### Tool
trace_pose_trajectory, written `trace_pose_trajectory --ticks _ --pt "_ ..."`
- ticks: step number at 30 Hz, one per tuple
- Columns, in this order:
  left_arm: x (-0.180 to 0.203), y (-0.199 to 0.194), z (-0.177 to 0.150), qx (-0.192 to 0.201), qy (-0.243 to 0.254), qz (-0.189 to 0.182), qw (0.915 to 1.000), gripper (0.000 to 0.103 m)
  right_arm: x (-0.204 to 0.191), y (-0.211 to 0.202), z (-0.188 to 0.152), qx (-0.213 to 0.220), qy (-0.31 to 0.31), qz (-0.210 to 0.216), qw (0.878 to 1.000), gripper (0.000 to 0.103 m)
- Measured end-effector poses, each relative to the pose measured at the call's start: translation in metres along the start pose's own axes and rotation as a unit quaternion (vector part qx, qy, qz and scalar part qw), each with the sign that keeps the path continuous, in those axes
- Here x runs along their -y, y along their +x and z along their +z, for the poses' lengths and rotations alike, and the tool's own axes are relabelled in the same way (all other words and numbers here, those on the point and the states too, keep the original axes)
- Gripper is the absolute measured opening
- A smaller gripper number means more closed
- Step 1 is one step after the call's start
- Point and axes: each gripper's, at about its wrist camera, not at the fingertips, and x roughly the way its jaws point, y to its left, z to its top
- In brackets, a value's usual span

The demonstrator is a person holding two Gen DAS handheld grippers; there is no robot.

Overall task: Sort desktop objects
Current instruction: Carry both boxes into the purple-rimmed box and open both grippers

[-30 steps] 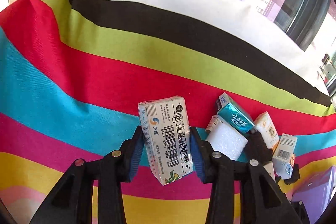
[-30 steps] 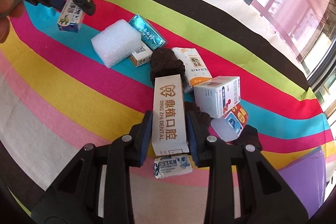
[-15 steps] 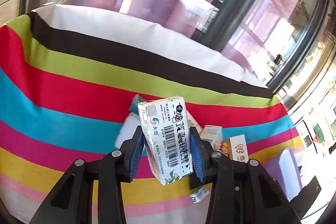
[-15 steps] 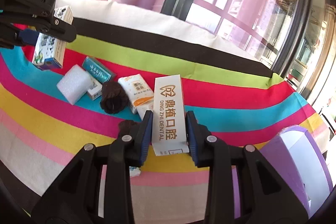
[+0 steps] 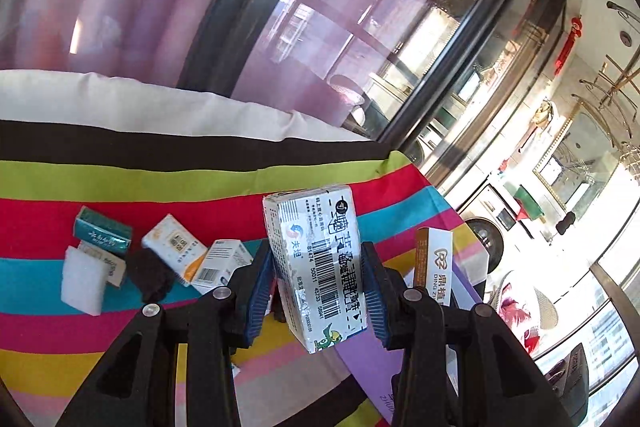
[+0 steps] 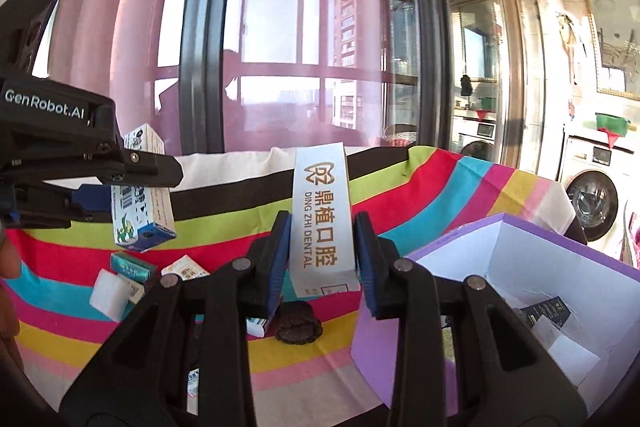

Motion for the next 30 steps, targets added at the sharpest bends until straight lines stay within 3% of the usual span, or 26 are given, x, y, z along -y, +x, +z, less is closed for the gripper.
trace_pose_trajectory --ticks 9,15,19,24,25,27,30 --pt "0.065 0.027 0.009 -0.046 0.067 -0.053 0.9953 0.043 0.053 -0.012 0.010 0.029 0.126 -0.049 0.990 0.035" --pt "0.103 0.056 0.003 -0.083 0.110 -0.071 0.9879 0.043 0.092 -0.014 0.010 0.019 0.199 -0.106 0.974 0.035" --pt "0.124 0.076 -0.005 -0.111 0.135 -0.078 0.9816 0.043 0.110 -0.008 0.007 -0.006 0.233 -0.124 0.965 0.035" --pt "0.143 0.097 -0.018 -0.141 0.154 -0.092 0.9737 0.043 0.112 -0.022 0.007 0.007 0.248 -0.134 0.959 0.037" --pt "0.145 0.101 -0.020 -0.147 0.157 -0.093 0.9722 0.043 0.113 -0.024 0.005 0.008 0.252 -0.139 0.958 0.038" --pt "0.150 0.107 -0.025 -0.158 0.160 -0.098 0.9696 0.043 0.114 -0.025 0.005 0.009 0.253 -0.138 0.958 0.051" --pt "0.149 0.112 -0.027 -0.166 0.146 -0.109 0.9692 0.044 0.112 -0.026 0.004 0.012 0.256 -0.135 0.957 0.053"
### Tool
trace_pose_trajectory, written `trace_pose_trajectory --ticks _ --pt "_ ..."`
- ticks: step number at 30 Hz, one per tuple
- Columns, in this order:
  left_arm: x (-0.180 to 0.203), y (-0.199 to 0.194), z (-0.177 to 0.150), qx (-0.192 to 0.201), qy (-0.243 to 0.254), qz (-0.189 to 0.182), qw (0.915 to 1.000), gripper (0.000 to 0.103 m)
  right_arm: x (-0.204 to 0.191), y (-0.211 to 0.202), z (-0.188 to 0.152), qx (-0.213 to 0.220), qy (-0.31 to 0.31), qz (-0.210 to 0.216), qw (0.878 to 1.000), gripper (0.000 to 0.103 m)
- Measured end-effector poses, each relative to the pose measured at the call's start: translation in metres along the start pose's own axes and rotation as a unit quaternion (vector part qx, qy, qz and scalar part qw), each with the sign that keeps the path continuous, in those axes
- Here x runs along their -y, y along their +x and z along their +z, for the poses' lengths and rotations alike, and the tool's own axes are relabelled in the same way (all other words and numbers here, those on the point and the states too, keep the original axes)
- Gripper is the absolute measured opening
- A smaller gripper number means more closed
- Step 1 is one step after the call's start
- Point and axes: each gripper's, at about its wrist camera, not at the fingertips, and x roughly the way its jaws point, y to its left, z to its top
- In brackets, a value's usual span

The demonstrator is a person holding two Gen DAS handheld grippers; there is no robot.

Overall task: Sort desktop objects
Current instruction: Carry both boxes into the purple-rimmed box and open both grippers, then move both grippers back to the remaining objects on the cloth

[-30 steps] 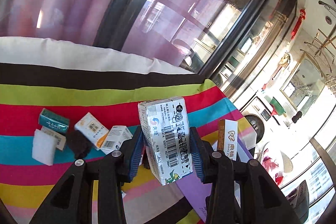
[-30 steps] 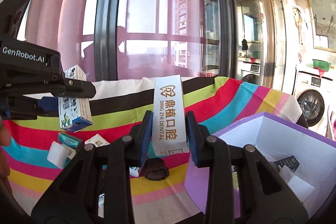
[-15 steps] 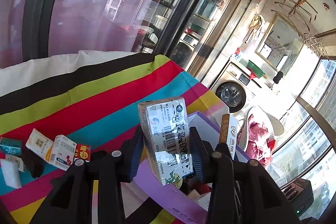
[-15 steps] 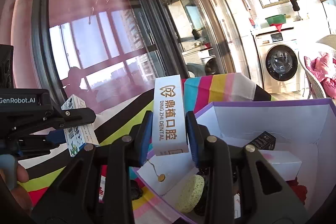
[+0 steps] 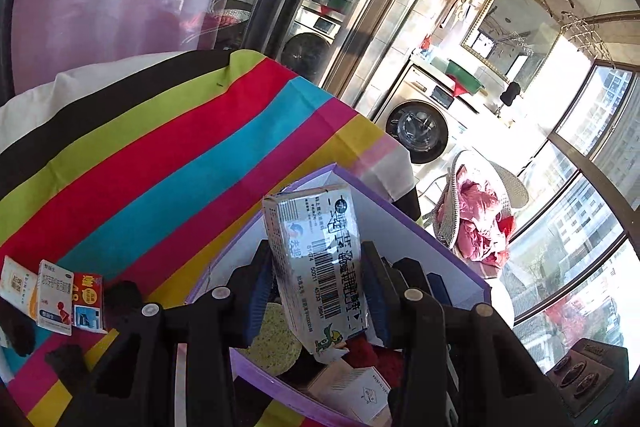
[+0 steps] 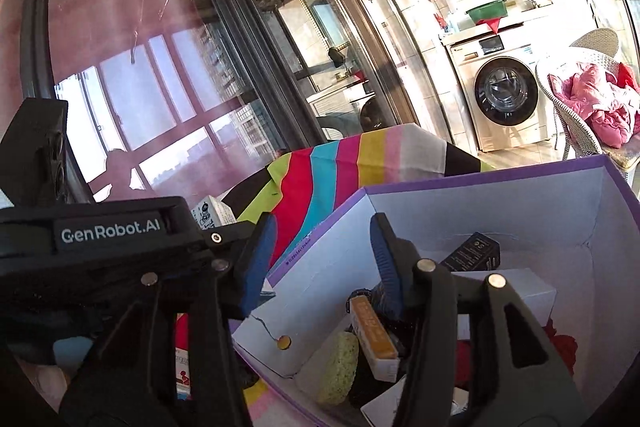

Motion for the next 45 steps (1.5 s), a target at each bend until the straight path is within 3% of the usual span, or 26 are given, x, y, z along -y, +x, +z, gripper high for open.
trace_pose_trajectory --ticks 6,11,20,32,37,43,44,45 --pt "-0.008 -0.004 -0.001 0.008 -0.026 -0.026 0.9993 0.056 0.003 -0.001 0.002 0.010 0.008 0.002 1.000 0.068" --pt "-0.010 -0.015 -0.002 0.022 -0.029 -0.020 0.9991 0.056 -0.001 -0.004 0.002 0.018 -0.001 0.008 1.000 0.074" --pt "-0.028 -0.051 -0.009 0.050 -0.037 0.014 0.9979 0.056 -0.009 -0.003 -0.002 0.020 -0.021 0.020 0.999 0.084" --pt "-0.097 -0.112 -0.039 0.099 -0.102 0.064 0.9877 0.056 -0.034 -0.006 -0.015 0.019 -0.074 0.056 0.995 0.093" --pt "-0.136 -0.134 -0.057 0.120 -0.144 0.097 0.9776 0.056 -0.058 -0.001 -0.033 -0.012 -0.133 0.093 0.987 0.097" --pt "-0.180 -0.153 -0.083 0.135 -0.194 0.122 0.9640 0.056 -0.091 0.010 -0.065 -0.066 -0.222 0.138 0.963 0.098" --pt "-0.185 -0.155 -0.087 0.137 -0.199 0.128 0.9618 0.057 -0.096 0.012 -0.072 -0.077 -0.237 0.141 0.958 0.098" --pt "-0.190 -0.158 -0.091 0.139 -0.205 0.136 0.9593 0.068 -0.101 0.015 -0.079 -0.089 -0.254 0.145 0.952 0.098"
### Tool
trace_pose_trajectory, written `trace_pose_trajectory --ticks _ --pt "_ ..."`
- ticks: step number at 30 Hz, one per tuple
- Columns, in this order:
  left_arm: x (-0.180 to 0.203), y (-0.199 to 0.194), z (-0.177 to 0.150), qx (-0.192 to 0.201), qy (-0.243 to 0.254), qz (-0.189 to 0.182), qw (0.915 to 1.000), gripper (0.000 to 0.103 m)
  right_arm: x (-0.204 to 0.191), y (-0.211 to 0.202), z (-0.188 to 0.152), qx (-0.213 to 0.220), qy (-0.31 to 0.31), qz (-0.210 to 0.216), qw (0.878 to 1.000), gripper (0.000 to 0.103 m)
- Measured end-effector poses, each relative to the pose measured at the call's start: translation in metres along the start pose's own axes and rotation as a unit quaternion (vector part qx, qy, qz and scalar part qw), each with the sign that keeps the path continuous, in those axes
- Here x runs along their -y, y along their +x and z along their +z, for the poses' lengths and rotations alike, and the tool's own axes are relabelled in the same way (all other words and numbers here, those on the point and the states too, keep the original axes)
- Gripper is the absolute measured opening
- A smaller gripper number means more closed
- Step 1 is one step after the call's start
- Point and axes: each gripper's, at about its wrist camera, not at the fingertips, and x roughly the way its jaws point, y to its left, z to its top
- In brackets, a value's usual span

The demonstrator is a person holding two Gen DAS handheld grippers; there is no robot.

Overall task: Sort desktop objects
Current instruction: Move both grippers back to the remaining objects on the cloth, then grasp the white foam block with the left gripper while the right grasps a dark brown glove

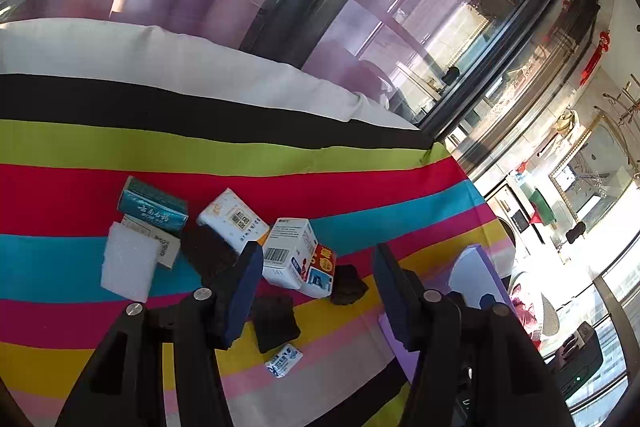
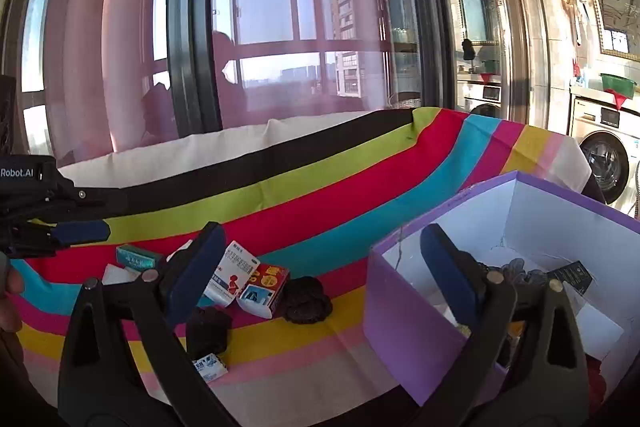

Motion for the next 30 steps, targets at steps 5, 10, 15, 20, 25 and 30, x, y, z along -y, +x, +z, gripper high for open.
trace_pose_trajectory --ticks 5,10,15,20,25,30 --pt "-0.029 -0.007 -0.005 0.014 -0.013 0.039 0.9991 0.083 -0.027 0.032 -0.023 -0.086 -0.053 0.047 0.994 0.099" --pt "-0.049 0.001 -0.009 0.002 0.001 0.090 0.9959 0.083 -0.038 0.055 -0.042 -0.153 -0.061 0.104 0.981 0.099" --pt "-0.068 0.028 -0.013 -0.037 0.043 0.167 0.9844 0.083 -0.053 0.069 -0.058 -0.197 -0.079 0.119 0.970 0.099" --pt "-0.081 0.055 -0.019 -0.075 0.099 0.245 0.9615 0.083 -0.062 0.078 -0.066 -0.215 -0.096 0.121 0.964 0.099" --pt "-0.091 0.071 -0.019 -0.089 0.120 0.274 0.9500 0.083 -0.054 0.078 -0.066 -0.215 -0.079 0.140 0.963 0.099" --pt "-0.102 0.077 -0.019 -0.096 0.111 0.259 0.9546 0.056 -0.047 0.086 -0.067 -0.232 -0.055 0.166 0.957 0.099"
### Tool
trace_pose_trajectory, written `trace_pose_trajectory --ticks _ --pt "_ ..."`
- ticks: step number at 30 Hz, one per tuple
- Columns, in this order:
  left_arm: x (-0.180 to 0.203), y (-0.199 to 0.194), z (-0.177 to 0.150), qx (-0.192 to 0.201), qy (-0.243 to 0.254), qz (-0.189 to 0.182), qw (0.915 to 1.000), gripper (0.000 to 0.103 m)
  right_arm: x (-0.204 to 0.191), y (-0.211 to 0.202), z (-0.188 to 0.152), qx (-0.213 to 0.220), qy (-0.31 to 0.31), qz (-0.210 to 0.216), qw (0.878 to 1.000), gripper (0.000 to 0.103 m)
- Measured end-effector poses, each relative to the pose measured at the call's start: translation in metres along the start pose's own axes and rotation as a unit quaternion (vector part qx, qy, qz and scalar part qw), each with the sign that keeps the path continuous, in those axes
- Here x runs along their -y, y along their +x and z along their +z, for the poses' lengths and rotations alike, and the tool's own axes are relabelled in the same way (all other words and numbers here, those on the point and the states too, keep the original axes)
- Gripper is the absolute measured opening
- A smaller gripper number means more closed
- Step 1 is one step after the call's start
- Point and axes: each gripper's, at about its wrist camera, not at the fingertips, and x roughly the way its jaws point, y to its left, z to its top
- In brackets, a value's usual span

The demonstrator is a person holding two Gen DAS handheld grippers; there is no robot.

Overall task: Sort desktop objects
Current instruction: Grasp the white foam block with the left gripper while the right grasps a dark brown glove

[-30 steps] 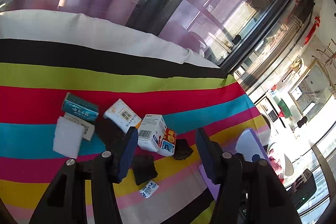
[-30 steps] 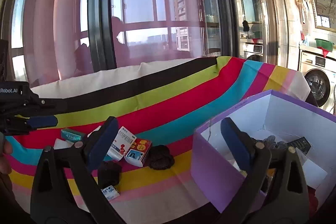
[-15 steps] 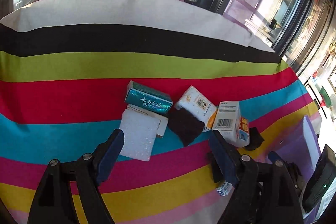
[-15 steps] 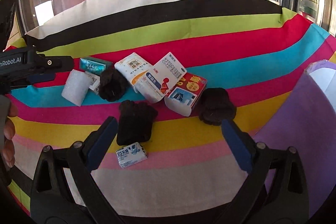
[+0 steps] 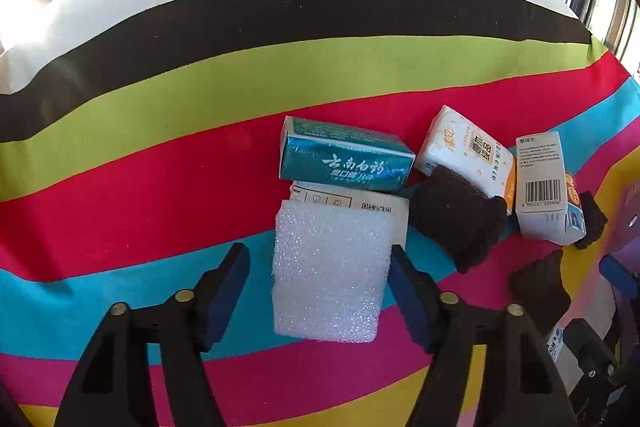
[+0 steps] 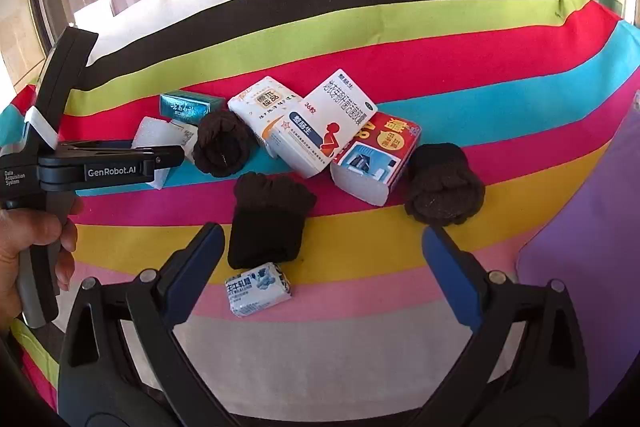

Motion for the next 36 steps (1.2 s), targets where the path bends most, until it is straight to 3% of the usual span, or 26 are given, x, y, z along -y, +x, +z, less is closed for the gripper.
trace_pose_trajectory --ticks 1,7,16,21,27,29,36 --pt "-0.001 0.001 -0.002 0.000 0.000 -0.005 1.0000 0.047 0.002 0.000 0.000 0.000 0.005 0.006 1.000 0.099" --pt "-0.010 -0.029 -0.030 0.041 -0.021 0.000 0.9990 0.047 -0.003 0.000 0.000 0.001 -0.004 0.019 1.000 0.099" --pt "-0.001 -0.117 -0.113 0.120 -0.085 -0.030 0.9887 0.047 -0.046 0.007 0.002 0.001 -0.101 -0.016 0.995 0.097" --pt "-0.004 -0.136 -0.141 0.144 -0.116 -0.032 0.9822 0.047 -0.053 0.020 0.003 -0.029 -0.120 -0.013 0.992 0.076" --pt "0.017 -0.128 -0.157 0.144 -0.143 -0.046 0.9781 0.047 -0.046 0.032 0.008 -0.054 -0.105 0.024 0.993 0.062" --pt "0.020 -0.127 -0.160 0.144 -0.147 -0.052 0.9773 0.047 -0.043 0.033 0.010 -0.054 -0.101 0.024 0.993 0.048" --pt "0.035 -0.130 -0.165 0.147 -0.145 -0.061 0.9765 0.047 -0.031 0.021 0.011 -0.027 -0.077 0.038 0.996 0.027"
